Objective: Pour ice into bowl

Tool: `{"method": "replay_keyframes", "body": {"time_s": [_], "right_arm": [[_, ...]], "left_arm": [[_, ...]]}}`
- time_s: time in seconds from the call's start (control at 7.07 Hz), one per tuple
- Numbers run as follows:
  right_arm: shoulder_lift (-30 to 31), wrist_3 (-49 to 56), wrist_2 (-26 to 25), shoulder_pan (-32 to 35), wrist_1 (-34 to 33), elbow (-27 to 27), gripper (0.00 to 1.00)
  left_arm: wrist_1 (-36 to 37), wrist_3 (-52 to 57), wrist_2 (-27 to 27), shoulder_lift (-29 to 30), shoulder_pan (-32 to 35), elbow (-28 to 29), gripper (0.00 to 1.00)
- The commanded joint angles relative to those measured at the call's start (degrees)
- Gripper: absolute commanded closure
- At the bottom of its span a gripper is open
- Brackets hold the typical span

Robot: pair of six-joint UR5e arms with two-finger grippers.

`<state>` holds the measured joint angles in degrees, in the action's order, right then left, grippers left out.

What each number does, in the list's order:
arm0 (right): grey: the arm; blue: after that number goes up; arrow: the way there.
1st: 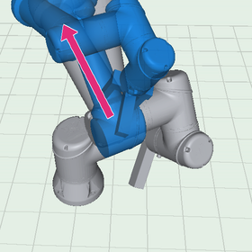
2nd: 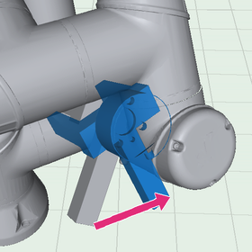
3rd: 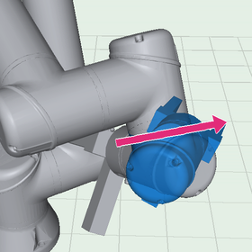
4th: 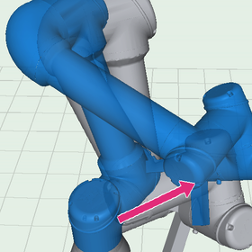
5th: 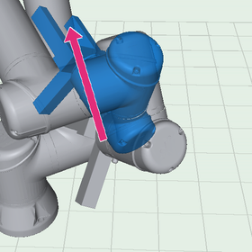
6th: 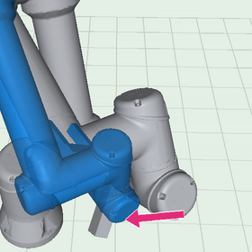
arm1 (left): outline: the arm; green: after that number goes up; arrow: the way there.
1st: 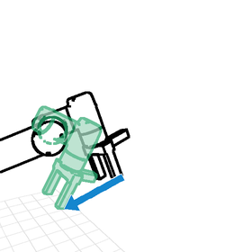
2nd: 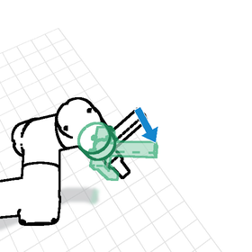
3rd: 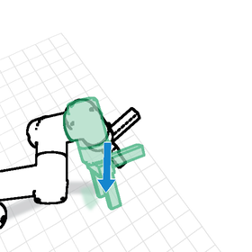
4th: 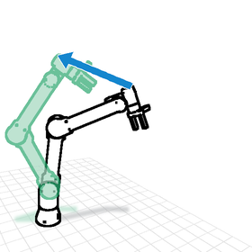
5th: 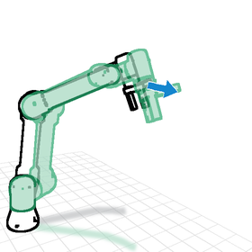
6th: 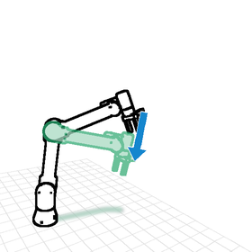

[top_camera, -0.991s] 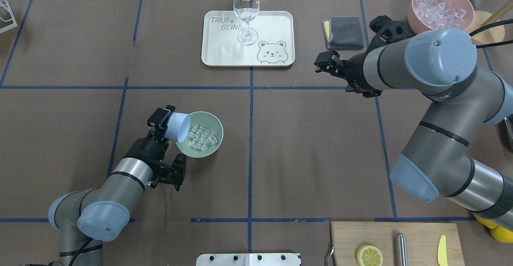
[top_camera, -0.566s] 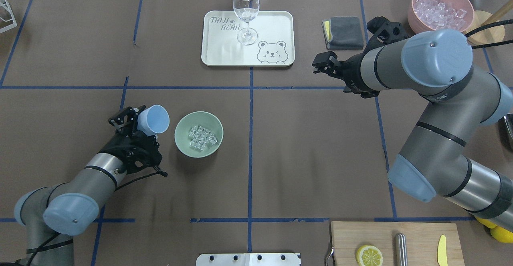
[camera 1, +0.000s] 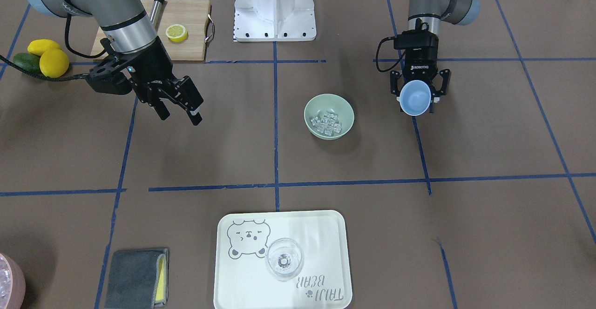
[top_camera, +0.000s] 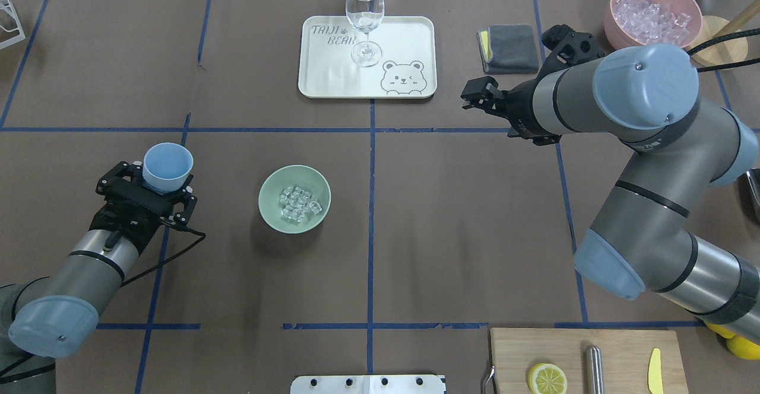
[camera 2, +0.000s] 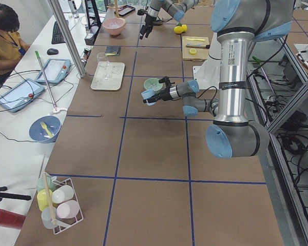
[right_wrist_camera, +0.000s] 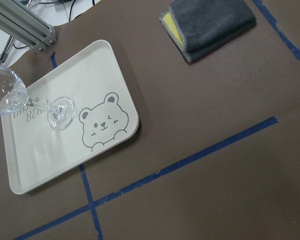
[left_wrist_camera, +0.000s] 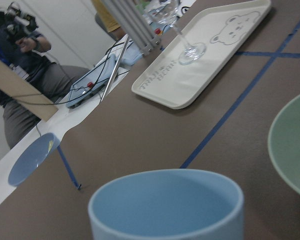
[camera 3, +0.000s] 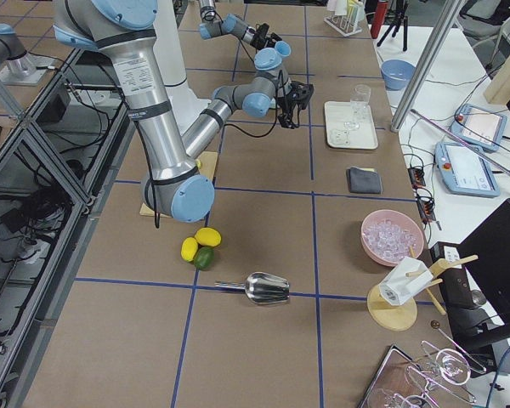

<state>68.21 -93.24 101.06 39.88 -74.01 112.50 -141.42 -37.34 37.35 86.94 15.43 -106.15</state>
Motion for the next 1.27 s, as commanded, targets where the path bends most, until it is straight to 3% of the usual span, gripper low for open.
{"method": "replay_keyframes", "body": {"time_s": [0.0, 0.14, 0.28, 0.42, 0.57, 0.99, 1.13], "right_arm": [[-0.01, -0.10, -0.07, -0.67, -0.43, -0.18, 0.00], [-0.01, -0.10, 0.01, -0.68, -0.52, -0.09, 0.00], [-0.01, -0.10, 0.02, -0.76, -0.43, -0.18, 0.00], [-0.01, -0.02, 0.02, -0.77, -0.43, -0.26, 0.00], [-0.01, -0.01, 0.02, -0.77, -0.43, -0.27, 0.00], [-0.09, -0.01, 0.02, -0.77, -0.35, -0.44, 0.00], [-0.36, -0.01, 0.02, -0.77, -0.35, -0.44, 0.00]], "left_arm": [[-2.18, -14.69, -6.14, -3.42, -0.05, 3.99, 1.00], [-8.54, -20.87, -6.23, -5.62, -0.14, 8.29, 1.00], [-19.57, -21.11, -6.32, -6.60, -0.05, 11.81, 1.00], [-28.99, -21.20, -6.93, -8.09, -0.14, 19.07, 1.00], [-32.65, -21.37, -9.90, -8.19, -0.14, 22.71, 1.00], [-32.43, -26.01, -11.60, -7.49, -0.31, 26.51, 1.00], [-32.42, -26.21, -11.60, -7.40, -0.40, 27.83, 0.91]]}}
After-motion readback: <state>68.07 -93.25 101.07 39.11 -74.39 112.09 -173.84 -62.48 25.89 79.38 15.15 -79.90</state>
